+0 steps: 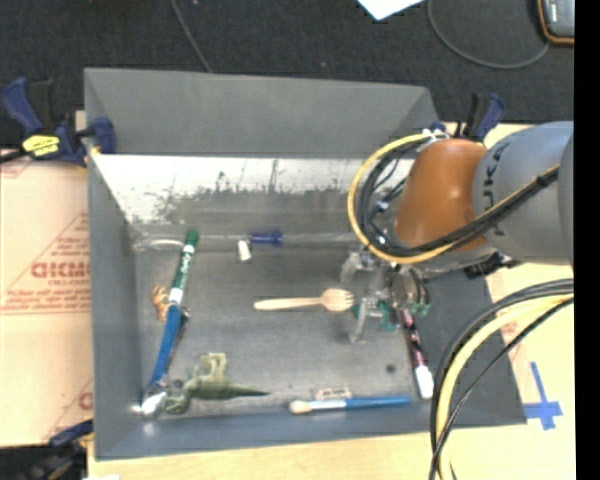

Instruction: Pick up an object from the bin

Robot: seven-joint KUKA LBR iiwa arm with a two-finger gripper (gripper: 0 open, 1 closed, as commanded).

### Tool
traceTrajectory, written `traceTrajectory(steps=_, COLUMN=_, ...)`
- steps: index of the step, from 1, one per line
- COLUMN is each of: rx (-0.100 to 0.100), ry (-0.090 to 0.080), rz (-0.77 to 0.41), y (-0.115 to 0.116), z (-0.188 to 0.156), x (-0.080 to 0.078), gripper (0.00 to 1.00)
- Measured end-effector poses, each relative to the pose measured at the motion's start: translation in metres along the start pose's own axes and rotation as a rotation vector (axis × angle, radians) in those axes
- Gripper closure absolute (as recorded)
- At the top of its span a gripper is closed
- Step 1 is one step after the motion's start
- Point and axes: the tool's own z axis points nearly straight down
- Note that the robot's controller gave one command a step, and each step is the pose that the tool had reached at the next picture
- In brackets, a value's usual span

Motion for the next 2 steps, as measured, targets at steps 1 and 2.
traceTrajectory(steps=1, rx=0.001, ry=0.001, rz=0.019, y=0.0, z=0.007, x=0.017, gripper=0.0)
traceTrajectory(steps=2, rx=-0.002, ry=-0.006, rz=0.14, y=0.0, z=0.011, x=0.002, gripper=0.0)
